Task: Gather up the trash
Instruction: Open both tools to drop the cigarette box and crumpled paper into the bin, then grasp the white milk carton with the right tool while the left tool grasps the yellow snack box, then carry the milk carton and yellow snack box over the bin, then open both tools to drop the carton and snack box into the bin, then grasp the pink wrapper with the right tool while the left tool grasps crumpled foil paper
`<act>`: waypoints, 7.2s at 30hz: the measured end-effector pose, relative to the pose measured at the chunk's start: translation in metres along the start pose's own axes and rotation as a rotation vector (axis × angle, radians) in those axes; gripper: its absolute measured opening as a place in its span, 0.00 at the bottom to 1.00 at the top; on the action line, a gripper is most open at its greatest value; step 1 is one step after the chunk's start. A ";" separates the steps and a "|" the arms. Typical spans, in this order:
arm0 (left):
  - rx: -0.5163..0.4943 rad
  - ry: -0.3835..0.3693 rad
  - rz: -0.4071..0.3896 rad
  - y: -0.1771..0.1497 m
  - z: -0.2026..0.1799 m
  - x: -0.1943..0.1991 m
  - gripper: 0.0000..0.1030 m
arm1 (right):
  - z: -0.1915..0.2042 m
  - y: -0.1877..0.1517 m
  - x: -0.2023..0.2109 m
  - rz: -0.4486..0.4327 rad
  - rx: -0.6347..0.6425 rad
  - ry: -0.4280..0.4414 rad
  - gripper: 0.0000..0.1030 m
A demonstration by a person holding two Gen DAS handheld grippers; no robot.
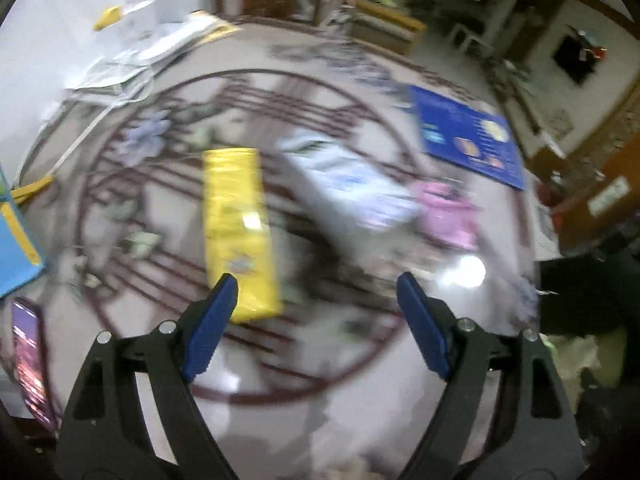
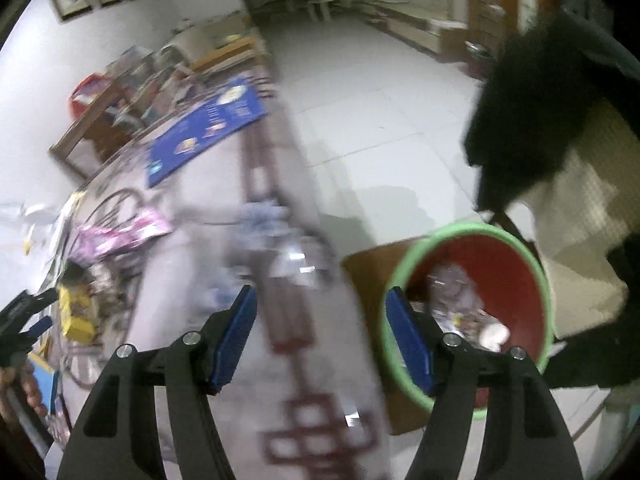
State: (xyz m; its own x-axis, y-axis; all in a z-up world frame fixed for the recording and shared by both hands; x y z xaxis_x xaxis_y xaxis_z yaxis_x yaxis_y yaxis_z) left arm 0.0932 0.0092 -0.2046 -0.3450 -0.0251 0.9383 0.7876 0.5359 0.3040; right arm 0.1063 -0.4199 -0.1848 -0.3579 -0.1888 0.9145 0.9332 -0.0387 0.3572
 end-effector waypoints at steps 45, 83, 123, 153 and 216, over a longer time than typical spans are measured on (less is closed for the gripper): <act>-0.051 -0.218 0.181 0.011 0.117 -0.046 0.35 | 0.406 0.003 -0.127 0.220 0.805 -0.025 0.46; -0.365 -0.296 0.107 -0.040 0.011 0.020 0.35 | 0.236 -0.070 0.011 0.078 0.182 0.098 0.46; -0.482 -0.310 0.120 -0.078 -0.075 0.024 0.35 | 0.143 -0.062 0.026 0.054 0.059 0.089 0.46; -0.605 -0.297 0.150 -0.129 -0.220 0.015 0.35 | -0.021 -0.033 0.042 0.020 -0.105 0.079 0.46; -0.176 -0.091 0.081 0.041 -0.032 -0.083 0.34 | 0.249 0.081 -0.128 0.169 0.832 0.077 0.73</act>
State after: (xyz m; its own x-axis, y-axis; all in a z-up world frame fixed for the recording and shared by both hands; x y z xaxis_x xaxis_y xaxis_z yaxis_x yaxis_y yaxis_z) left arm 0.1711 0.0062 -0.2650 -0.3152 0.0924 0.9445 0.8891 0.3769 0.2598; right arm 0.2201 -0.1550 -0.2255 -0.1848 -0.1942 0.9634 0.6355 0.7241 0.2679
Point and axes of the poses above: each gripper's, at about its wrist camera, not at the fingertips, and x roughly against the way its jaws point, z to its left, y to its top, the point moved 4 cm from there along -x, roughly the way its jaws point, and after that the axes turned 9 degrees about z, right-handed, at the moved point
